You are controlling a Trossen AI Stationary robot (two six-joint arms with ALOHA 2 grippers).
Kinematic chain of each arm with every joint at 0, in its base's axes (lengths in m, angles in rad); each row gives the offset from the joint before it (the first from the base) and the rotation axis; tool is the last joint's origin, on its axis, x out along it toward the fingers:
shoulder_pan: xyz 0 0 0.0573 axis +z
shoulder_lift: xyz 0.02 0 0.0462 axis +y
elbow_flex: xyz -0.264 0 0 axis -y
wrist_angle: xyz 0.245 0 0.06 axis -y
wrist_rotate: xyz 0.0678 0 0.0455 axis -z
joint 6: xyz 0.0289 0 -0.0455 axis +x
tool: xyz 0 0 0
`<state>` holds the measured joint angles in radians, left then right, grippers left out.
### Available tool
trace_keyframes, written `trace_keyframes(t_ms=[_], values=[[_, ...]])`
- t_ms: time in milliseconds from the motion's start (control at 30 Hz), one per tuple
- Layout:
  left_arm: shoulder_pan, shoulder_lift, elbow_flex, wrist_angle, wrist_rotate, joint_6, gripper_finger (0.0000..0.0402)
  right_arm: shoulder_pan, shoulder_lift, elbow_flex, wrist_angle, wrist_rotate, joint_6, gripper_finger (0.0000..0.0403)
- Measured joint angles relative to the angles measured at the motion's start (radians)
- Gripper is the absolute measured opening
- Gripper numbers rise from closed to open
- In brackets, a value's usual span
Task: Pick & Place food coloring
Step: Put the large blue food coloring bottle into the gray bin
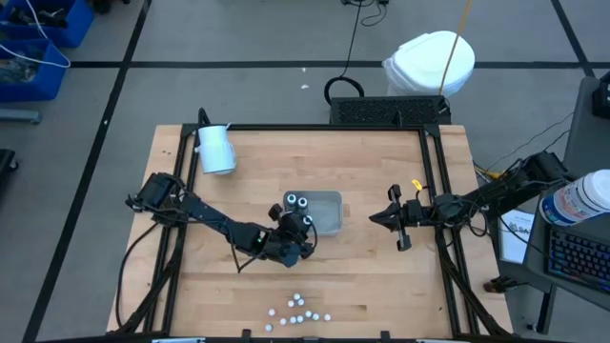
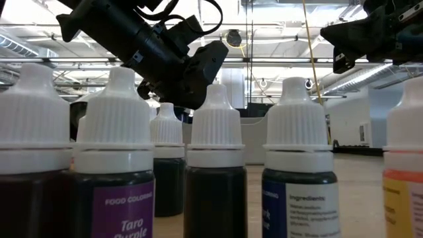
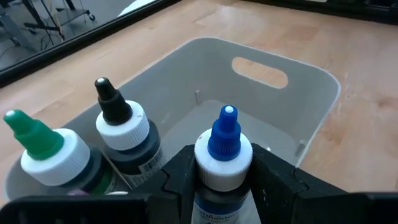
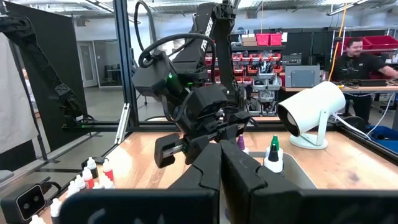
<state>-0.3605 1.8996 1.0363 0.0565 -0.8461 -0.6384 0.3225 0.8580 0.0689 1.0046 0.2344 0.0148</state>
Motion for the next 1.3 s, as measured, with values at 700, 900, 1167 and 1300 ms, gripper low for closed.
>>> trace_keyframes(t_ms=[700, 900, 1167, 1300], values=[[0.000, 0.000, 0.000, -0.063, 0.007, -0.026, 0.0131, 0.000, 0.000, 0.000, 0.000, 0.000, 0.000, 0.0000], [0.001, 0.000, 0.000, -0.073, 0.029, -0.018, 0.0180, 0.000, 0.000, 0.000, 0.000, 0.000, 0.000, 0.0000], [-0.002, 0.000, -0.001, -0.053, 0.041, 0.020, 0.0244, 0.000, 0.000, 0.000, 0.000, 0.000, 0.000, 0.0000], [-0.013, 0.002, -0.002, -0.017, 0.053, 0.083, 0.0256, 0.000, 0.000, 0.000, 0.000, 0.000, 0.000, 0.0000]])
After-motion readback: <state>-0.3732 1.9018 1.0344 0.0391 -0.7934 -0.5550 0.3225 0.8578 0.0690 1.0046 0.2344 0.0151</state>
